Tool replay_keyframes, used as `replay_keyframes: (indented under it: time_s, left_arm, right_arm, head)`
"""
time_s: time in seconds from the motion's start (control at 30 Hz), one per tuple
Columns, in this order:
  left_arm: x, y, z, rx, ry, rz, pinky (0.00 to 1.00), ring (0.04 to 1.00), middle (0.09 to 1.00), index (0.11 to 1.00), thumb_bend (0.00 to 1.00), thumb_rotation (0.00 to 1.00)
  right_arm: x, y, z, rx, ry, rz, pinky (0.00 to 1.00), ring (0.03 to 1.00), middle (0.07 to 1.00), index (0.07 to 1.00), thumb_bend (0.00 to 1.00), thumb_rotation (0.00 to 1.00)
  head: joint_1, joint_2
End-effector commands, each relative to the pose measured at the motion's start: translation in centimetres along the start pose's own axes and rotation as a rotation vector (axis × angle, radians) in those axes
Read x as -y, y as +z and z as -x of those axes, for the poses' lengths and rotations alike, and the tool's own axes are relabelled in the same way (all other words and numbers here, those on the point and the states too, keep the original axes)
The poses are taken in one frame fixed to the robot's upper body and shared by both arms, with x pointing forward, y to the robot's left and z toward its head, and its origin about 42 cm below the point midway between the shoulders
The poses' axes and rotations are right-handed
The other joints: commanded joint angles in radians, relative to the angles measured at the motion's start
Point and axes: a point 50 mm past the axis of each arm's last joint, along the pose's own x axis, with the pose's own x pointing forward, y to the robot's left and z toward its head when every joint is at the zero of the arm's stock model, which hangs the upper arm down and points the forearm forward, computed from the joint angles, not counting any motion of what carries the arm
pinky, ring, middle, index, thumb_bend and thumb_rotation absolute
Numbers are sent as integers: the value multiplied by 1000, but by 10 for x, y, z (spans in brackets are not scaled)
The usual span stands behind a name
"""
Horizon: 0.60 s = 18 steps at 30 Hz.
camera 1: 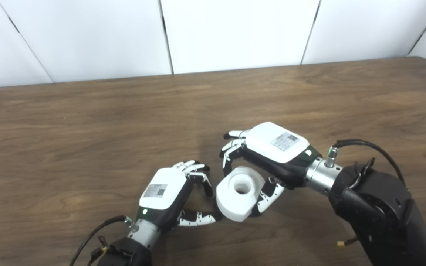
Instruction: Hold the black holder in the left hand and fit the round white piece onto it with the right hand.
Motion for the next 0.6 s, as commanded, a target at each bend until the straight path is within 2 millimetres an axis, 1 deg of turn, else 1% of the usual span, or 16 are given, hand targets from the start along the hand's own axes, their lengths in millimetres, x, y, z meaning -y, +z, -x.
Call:
replay_keyframes:
  time_s: [0.0, 0.07, 0.1, 0.13, 0.17, 0.27, 0.57]
  left_arm:
    - [22, -9, 7, -63, -143, 5, 859, 887, 826, 491, 517, 51]
    - [22, -9, 7, -63, -142, 5, 859, 887, 826, 491, 517, 51]
    - [22, -9, 7, -63, -143, 6, 859, 887, 826, 491, 517, 50]
    - [22, -9, 7, -62, -143, 5, 861, 888, 827, 491, 517, 50]
    - [22, -9, 6, -63, -142, 6, 861, 888, 827, 491, 517, 50]
    - [22, -9, 6, -65, -144, 5, 862, 889, 829, 491, 517, 50]
    - [22, -7, 4, -68, -142, 13, 867, 890, 828, 491, 517, 51]
  right_arm:
    - [10, 1, -1, 7, -18, 50, 849, 910, 784, 488, 525, 145]
    - [10, 1, -1, 1, -8, 53, 852, 912, 787, 489, 525, 148]
    - [10, 1, 0, -1, -5, 53, 849, 910, 786, 541, 767, 196]
    - [10, 1, 0, -3, -1, 53, 848, 910, 787, 561, 851, 219]
    - [11, 1, 0, -5, 2, 54, 851, 911, 789, 575, 896, 234]
    - [11, 1, 0, -6, 6, 58, 849, 914, 791, 590, 955, 260]
    - [12, -1, 1, -11, 13, 64, 849, 918, 793, 597, 996, 316]
  head:
    - [-1, 0]
    - [0, 1]
    - [0, 1]
    - [0, 0]
    - [0, 0]
    - [0, 0]
    - [1, 1]
